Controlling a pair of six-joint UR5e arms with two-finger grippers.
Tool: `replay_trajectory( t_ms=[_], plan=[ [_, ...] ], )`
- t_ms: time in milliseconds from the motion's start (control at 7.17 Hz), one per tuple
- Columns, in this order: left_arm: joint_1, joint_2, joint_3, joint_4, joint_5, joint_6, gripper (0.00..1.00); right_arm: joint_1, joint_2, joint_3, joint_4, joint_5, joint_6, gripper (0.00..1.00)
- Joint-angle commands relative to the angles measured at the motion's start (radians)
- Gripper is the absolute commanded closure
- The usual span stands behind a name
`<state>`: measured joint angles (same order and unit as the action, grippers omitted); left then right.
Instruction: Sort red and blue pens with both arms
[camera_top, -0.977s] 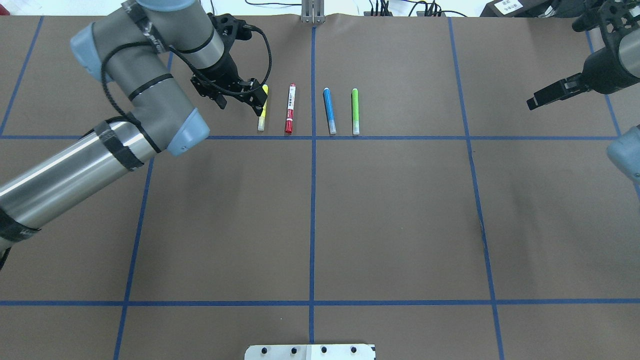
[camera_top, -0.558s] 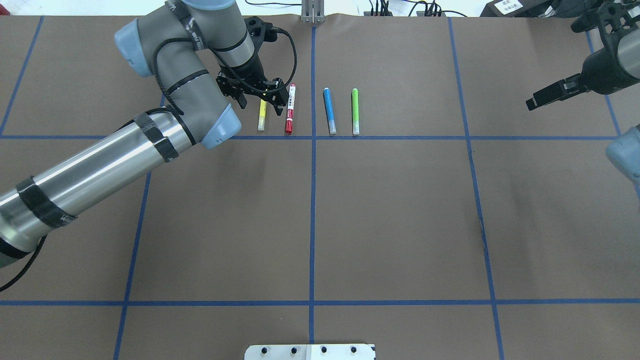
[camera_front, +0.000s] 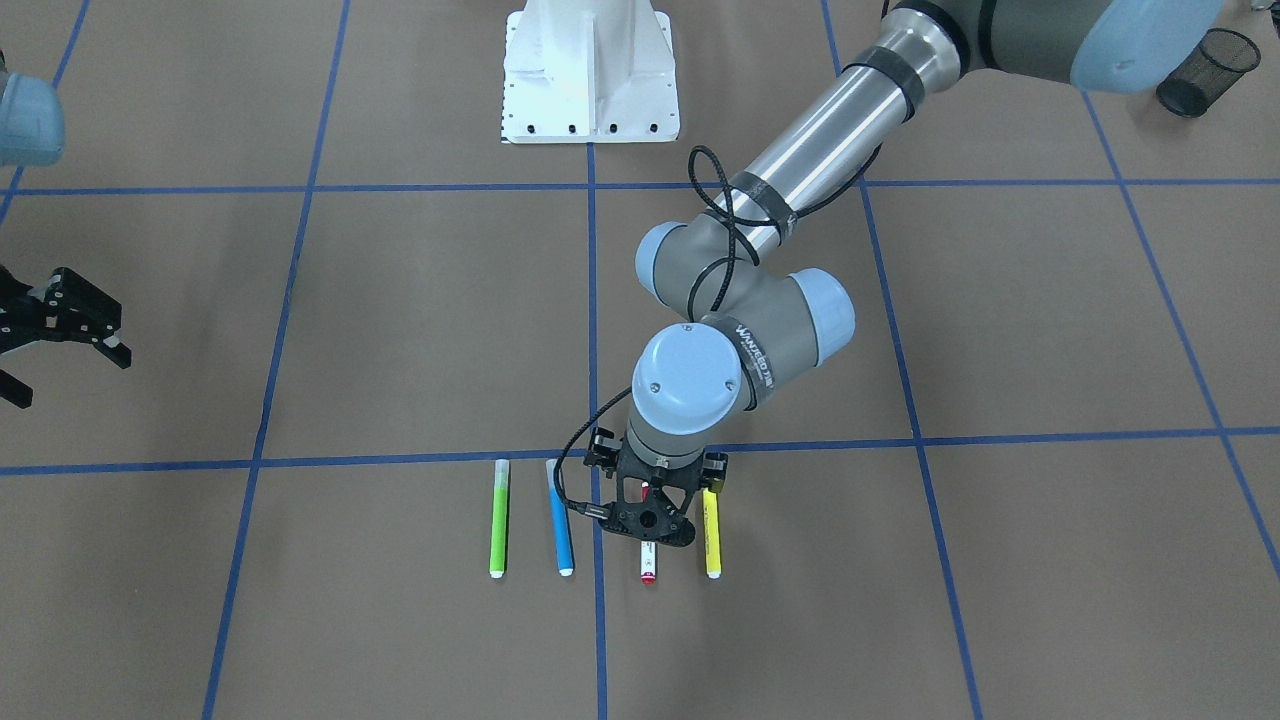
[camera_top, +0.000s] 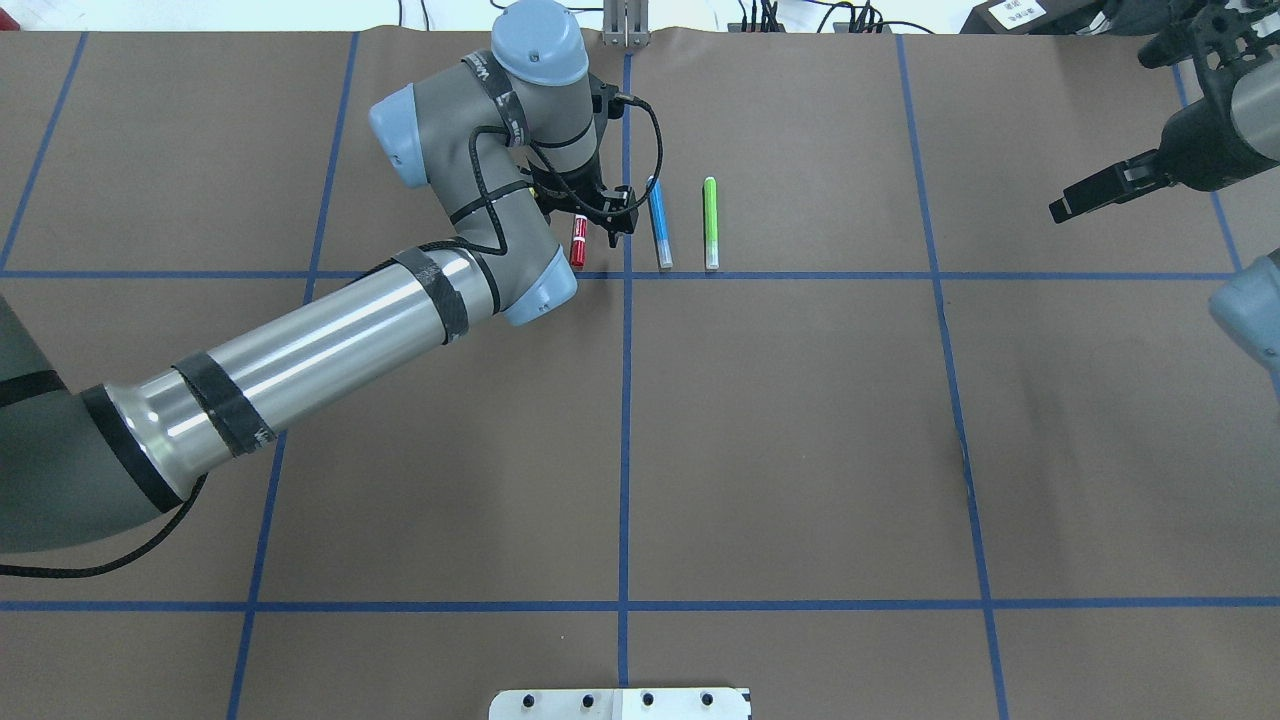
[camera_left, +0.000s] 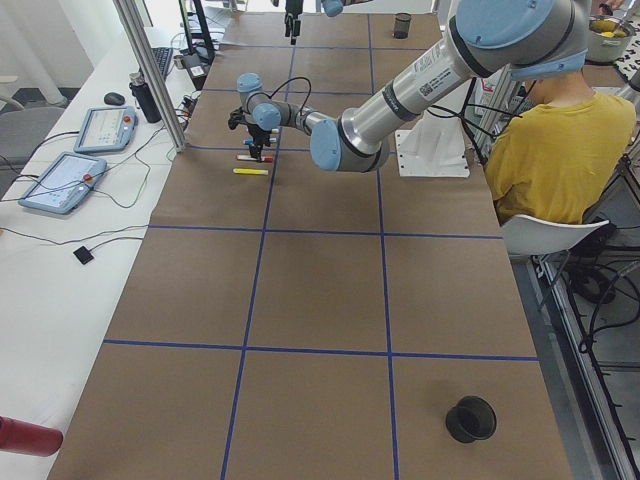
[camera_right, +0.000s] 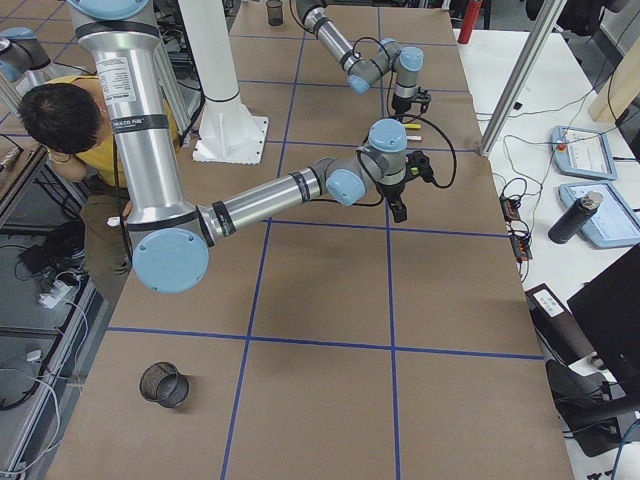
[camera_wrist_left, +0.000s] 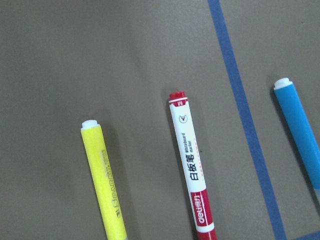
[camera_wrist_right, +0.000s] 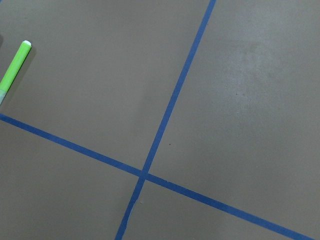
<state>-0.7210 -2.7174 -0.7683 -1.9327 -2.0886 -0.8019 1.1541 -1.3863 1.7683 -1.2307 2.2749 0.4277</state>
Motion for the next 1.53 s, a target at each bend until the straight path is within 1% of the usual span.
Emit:
replay_trajectory(
  t_ms=[0, 140, 837, 1395],
  plan=[
    [0.031, -0.013, 0.003, -0.008, 0.01, -0.045, 0.34, -0.001, 0.0, 0.0, 0.0, 0.0, 0.0, 0.0],
    [0.029, -0.01, 0.003, -0.008, 0.025, -0.045, 0.34, -0.001, 0.001, 0.0, 0.0, 0.0, 0.0, 0.0],
    [-0.014, -0.01, -0.012, -0.002, 0.024, -0.045, 0.33, -0.002, 0.003, -0.001, 0.0, 0.0, 0.0, 0.0],
    [-0.009, 0.018, -0.012, -0.003, 0.024, -0.042, 0.36, -0.005, 0.006, -0.001, 0.0, -0.001, 0.0, 0.0]
  ],
)
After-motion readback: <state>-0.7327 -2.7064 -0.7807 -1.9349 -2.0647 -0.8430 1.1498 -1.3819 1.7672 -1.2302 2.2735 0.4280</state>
